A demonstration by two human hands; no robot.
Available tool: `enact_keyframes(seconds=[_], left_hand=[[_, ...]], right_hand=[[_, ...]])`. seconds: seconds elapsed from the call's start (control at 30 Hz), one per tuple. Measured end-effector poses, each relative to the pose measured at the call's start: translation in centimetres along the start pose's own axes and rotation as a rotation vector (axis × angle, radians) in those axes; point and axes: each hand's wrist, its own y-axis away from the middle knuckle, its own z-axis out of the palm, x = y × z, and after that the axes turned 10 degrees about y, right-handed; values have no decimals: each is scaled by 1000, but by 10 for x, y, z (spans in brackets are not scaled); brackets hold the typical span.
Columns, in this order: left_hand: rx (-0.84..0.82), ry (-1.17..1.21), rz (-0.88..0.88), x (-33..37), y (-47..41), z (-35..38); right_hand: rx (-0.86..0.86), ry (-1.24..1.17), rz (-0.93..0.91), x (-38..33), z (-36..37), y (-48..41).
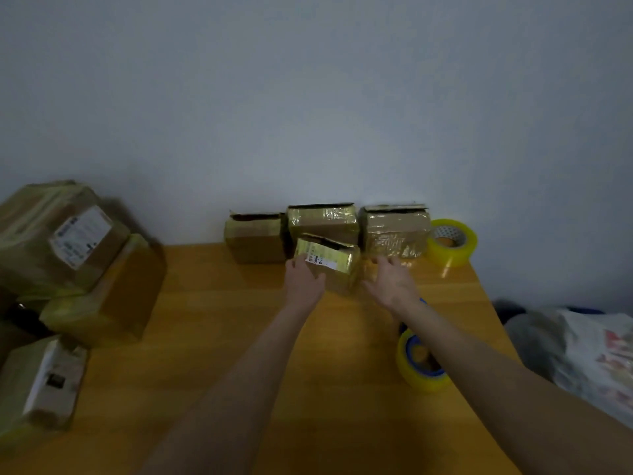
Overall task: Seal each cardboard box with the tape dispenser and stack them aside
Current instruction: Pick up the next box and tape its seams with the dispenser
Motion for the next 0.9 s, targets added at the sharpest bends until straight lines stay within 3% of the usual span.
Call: enact_keyframes(seconds=[0.07, 0.17, 0.23, 0.53, 0.7, 0.9], left_hand=[[60, 46, -33, -2, -15, 0], [104, 39, -59, -11, -42, -1], [88, 83, -79, -17, -61, 2], [37, 254, -173, -27, -93, 26], [88, 198, -172, -27, -70, 30], [112, -34, -189, -34, -16, 26]], right_hand=[[-36, -26, -7, 4, 5, -10], [-96, -257, 37, 3, 11, -27], [-120, -406, 78, 1, 17, -38], [-144, -632, 24, -10, 28, -62], [-144, -466, -43, -5, 26, -46], [-124, -175, -143, 13, 32, 7]])
